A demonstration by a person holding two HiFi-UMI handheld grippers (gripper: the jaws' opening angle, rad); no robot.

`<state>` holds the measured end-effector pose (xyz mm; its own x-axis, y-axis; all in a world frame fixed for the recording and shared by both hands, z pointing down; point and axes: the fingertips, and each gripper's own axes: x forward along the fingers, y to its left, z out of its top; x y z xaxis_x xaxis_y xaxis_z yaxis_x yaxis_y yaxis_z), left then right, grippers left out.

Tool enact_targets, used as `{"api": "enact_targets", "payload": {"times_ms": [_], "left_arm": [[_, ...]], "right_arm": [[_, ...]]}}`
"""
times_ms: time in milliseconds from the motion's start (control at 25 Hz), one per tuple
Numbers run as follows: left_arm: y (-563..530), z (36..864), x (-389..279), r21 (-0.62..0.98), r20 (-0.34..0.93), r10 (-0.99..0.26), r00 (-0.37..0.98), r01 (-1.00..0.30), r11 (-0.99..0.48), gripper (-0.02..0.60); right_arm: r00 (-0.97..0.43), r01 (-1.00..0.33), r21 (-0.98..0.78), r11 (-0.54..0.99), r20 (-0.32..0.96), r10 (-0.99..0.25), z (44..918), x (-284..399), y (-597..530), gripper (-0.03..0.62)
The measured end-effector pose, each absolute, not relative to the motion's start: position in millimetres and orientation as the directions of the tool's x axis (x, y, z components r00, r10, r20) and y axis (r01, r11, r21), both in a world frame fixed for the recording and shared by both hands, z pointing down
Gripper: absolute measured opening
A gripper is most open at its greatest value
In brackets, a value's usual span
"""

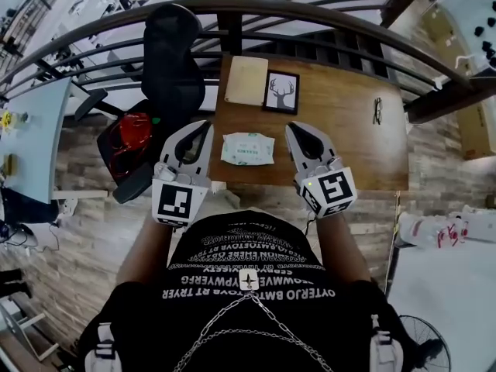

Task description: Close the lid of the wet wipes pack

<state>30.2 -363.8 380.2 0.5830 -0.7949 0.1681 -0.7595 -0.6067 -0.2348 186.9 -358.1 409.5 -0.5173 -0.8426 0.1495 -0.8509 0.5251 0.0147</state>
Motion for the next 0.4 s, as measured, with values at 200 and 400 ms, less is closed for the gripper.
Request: {"api": "enact_targets", "payload": {"times_ms": [200, 400], "left_arm": [[-362, 368, 38, -0.240, 0.152, -0.793, 0.590, -0.756, -0.609, 0.028], [-363, 372, 41, -0.254, 0.172, -0.790, 0.588, -0.749, -0.613, 0.028]], "right_arm": [[-0.540, -0.838, -0.012, 0.545, 0.157, -0.827, 423, 179, -350, 0.014], [-0.559, -0.827, -0.031, 0.561, 0.154, -0.815, 435, 176, -352, 0.014]]}}
